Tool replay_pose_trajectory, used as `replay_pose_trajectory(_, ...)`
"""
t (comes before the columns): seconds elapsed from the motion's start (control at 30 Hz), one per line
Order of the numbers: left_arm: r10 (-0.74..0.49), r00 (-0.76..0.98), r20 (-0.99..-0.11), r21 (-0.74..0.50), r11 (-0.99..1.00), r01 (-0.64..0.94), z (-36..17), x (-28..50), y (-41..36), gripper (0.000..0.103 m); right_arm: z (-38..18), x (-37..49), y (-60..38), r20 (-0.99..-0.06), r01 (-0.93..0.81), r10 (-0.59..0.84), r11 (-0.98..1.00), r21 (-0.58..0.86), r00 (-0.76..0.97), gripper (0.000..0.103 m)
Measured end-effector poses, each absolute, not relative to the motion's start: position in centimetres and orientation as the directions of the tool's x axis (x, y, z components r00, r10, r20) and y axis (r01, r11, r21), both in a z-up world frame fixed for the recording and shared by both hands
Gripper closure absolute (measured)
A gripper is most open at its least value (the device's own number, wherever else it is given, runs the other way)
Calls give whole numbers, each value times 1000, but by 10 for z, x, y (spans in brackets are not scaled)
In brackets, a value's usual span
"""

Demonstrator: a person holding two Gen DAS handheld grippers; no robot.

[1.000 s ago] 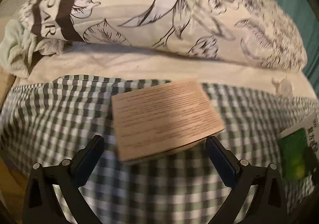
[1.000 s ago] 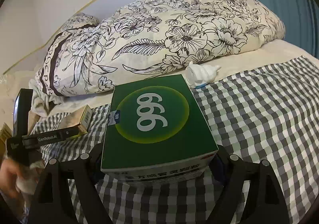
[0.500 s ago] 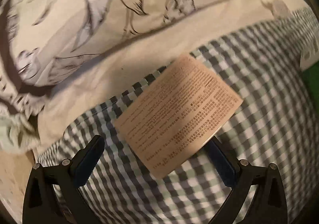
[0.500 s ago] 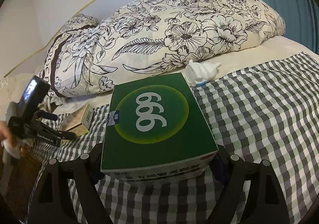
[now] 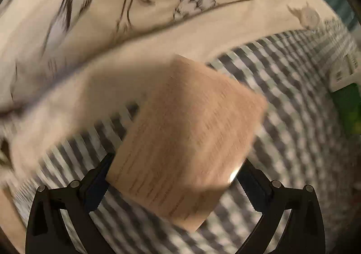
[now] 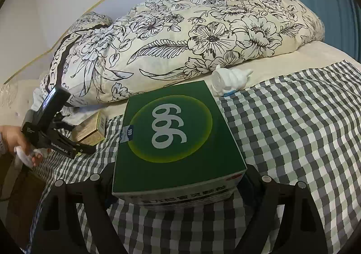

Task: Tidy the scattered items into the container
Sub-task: 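Lift and carry the wooden box with the left tool while the right carries the medicine box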

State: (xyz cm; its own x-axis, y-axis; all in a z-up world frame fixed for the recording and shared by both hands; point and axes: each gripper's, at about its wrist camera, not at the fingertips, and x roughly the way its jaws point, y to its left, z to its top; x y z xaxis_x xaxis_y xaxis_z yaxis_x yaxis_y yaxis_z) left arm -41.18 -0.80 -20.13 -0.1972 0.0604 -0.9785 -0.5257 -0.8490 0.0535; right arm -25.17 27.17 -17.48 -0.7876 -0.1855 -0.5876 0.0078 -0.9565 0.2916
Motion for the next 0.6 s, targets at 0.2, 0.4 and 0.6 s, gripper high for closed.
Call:
replay_pose_trajectory(0.2,23,-154,-988,93,-707,-701,-203,-312,36,0,-175,-252,273,-590,7,-187,-956,294,-786,18)
replay_pose_trajectory(0.4,79,-129,-989,-5,-869,-494,-204,-296,26,0,-175,-252,273,-592,3,-187,-954,299,-784,18)
replay_pose_trajectory(0.6,106,-338,-935,-27,-973,-231,-182,-299,5,0,-175,-252,273,-593,2,-184,-956,294,-783,18)
